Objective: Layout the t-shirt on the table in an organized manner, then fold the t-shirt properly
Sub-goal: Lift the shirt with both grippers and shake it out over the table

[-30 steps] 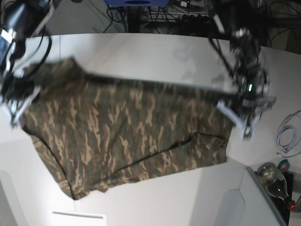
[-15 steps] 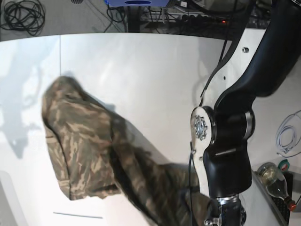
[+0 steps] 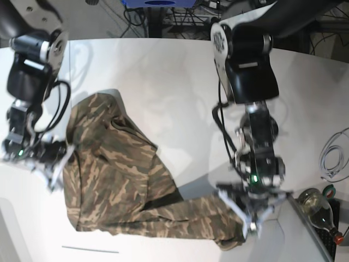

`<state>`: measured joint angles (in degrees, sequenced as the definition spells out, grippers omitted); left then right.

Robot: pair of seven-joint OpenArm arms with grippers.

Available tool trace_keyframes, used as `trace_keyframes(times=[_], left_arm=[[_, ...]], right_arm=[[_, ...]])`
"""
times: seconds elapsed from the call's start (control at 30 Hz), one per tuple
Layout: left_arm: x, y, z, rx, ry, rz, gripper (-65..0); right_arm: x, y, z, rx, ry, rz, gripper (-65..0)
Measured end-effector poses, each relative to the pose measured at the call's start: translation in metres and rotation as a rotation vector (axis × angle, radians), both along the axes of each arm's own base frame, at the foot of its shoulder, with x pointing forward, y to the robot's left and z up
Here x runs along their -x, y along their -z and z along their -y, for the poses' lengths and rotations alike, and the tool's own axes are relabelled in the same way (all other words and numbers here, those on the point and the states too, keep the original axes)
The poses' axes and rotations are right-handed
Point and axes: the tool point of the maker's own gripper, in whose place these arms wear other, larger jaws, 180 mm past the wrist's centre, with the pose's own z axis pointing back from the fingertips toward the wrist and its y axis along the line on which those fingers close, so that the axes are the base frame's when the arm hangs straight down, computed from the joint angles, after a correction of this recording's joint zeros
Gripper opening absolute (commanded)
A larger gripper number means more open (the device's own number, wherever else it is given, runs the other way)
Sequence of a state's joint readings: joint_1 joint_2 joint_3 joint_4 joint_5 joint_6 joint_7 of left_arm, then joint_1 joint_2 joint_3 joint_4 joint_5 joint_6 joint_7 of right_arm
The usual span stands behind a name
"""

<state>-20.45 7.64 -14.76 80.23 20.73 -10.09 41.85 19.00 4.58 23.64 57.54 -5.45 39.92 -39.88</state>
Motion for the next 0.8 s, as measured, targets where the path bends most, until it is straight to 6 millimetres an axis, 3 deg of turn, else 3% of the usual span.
trace_keyframes(times=[0.07,0.1,0.27,0.3,0.37,0.43,0.6,0.73,0.8], left_arm=[[0.029,0.036,0.0,0.001,-0.002,-0.119,-65.0],[0.036,0.043,-0.002,-0.004,-0.005,-0.135,-65.0],[0.037,0.012,-0.009,-0.026,-0.016,-0.012,-65.0],[0.044,0.013,-0.011,-0.031,-0.019,-0.011,-65.0],[0.069,0.035,-0.015,-0.04,-0.026,-0.083,-65.0],[0.089,0.048,-0.022,-0.059,-0.035,-0.132,-65.0],[0.101,0.028,-0.031,-0.101,-0.032,-0.067,-65.0],[0.141,0.058,-0.039,-0.12,-0.027,-0.173,-65.0],[0.153,0.063,-0.046,-0.136,-0.039,-0.195,-65.0]], right_arm=[[0.039,0.032,-0.017,-0.013,-0.021,-0.123,-62.3],[0.036,0.031,-0.025,-0.058,-0.006,-0.087,-62.3],[0.035,0.03,-0.042,-0.083,-0.015,-0.074,-62.3],[0.044,0.036,-0.044,-0.084,-0.017,-0.094,-62.3],[0.052,0.04,-0.049,-0.14,0.014,-0.065,-62.3],[0.056,0.042,-0.047,-0.132,0.009,-0.078,-62.3],[0.065,0.045,-0.034,-0.139,0.014,-0.052,-62.4],[0.075,0.047,-0.007,-0.112,0.035,-0.04,-62.4],[0.08,0.048,0.007,-0.086,0.038,-0.045,-62.4]])
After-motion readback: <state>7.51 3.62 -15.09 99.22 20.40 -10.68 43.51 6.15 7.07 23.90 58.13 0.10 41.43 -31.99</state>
